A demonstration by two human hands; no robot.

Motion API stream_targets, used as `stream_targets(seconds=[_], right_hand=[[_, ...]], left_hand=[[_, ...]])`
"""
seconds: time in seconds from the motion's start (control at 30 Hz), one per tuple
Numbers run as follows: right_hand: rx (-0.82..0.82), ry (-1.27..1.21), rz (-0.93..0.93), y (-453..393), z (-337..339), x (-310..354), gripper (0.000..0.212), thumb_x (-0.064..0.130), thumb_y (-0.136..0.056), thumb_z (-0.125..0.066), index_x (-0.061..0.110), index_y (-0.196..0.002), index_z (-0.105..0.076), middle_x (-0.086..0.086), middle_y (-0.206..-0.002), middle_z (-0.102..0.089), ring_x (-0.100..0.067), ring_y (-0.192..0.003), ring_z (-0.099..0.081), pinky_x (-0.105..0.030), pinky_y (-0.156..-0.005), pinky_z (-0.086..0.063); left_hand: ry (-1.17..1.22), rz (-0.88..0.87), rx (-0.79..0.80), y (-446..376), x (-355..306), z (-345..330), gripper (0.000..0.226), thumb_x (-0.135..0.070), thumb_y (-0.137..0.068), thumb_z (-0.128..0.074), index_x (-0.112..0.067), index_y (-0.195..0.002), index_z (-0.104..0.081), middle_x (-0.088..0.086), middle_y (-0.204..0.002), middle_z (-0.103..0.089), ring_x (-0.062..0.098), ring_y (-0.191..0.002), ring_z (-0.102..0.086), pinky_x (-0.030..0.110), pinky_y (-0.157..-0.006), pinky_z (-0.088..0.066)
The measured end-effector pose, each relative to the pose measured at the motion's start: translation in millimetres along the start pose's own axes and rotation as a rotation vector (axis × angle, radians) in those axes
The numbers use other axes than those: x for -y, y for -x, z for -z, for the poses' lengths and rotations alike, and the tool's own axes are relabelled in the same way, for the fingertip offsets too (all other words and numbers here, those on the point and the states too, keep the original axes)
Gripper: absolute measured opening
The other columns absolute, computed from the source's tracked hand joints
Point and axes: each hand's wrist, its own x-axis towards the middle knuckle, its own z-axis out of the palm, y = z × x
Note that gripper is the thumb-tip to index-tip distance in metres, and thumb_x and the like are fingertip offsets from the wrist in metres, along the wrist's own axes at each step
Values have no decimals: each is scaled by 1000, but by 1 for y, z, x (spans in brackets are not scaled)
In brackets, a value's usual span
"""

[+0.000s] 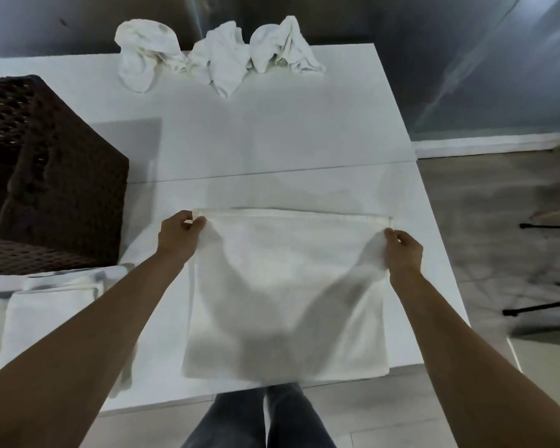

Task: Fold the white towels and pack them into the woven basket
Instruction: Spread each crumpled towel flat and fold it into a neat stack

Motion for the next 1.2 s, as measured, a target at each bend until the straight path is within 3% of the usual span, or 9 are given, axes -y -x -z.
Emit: stream_targets(seconds=[0.1, 0.17, 0.23, 0.33, 0.5, 0.6, 0.87, 1.1, 1.2], right_hand=[[-12, 68, -17, -15, -9, -9, 19, 25, -97, -61, 11, -103, -73, -7, -100, -70, -28, -93, -64, -40, -89, -53], [-4, 127, -33, -20, -11, -17, 20, 26, -95, -61, 15, -108, -71, -8, -106, -72, -30, -95, -66, -41, -88, -53], [22, 279, -6, -13, -10, -24, 25, 30, -95, -60, 17, -116, -66, -8, -111, -70, -31, -102, -66, -41, -92, -51], [86, 612, 241, 17, -8, -40, 33, 28, -94, -61, 20, -126, -59, -11, -123, -60, -32, -109, -60, -44, -97, -46], [315, 896, 583, 93, -4, -100, 49, 22, -86, -69, 21, -134, -59, -6, -133, -59, -35, -113, -60, -45, -90, -48], [345, 974, 562, 124, 4, -125, 60, 25, -86, -71, 25, -143, -52, -3, -148, -51, -29, -131, -52, -45, -103, -45], [334, 1039, 342, 134, 48, -148, 75, 29, -93, -62, 33, -157, -25, 0, -165, -26, -25, -149, -30, -43, -119, -26], [333, 971, 240, 142, 74, -164, 76, 28, -89, -64, 31, -156, -28, -5, -155, -36, -31, -136, -40, -47, -109, -35], [255, 652, 93, 152, 85, -175, 68, 20, -87, -62, 35, -148, -38, -5, -142, -44, -29, -121, -51, -44, -100, -47]], left_hand=[[-30, -7, 0, -17, 6, -12, 15, -32, -92, -65, -25, -80, -60, 0, -75, -62, 33, -75, -61, 45, -76, -55], [-96, -28, -8, -21, 15, -18, 9, -27, -93, -66, -21, -100, -64, 3, -91, -67, 35, -88, -67, 45, -84, -57], [-242, -59, 13, -18, 27, -19, 35, -23, -91, -69, -19, -124, -59, 10, -116, -62, 33, -103, -63, 44, -93, -52], [-541, -237, 78, -4, 48, -17, 62, -18, -85, -73, -21, -141, -47, 16, -134, -48, 37, -117, -51, 45, -98, -44], [-820, -537, 274, 71, 95, -32, 69, -25, -86, -74, -26, -148, -45, 9, -158, -33, 35, -139, -37, 48, -106, -40], [-846, -482, 359, 107, 121, -38, 75, -29, -87, -72, -32, -153, -36, 5, -166, -20, 33, -151, -21, 49, -114, -32], [-889, -281, 304, 144, 153, -29, 77, -35, -97, -61, -39, -158, -16, 1, -169, -2, 32, -153, -14, 52, -115, -31], [-698, -79, 111, 193, 178, -18, 62, -14, -94, -63, -26, -149, -36, 9, -148, -39, 36, -124, -48, 49, -95, -50], [-526, -9, 5, 205, 193, -12, 50, -12, -94, -62, -19, -138, -42, 16, -131, -55, 39, -113, -56, 51, -89, -51]])
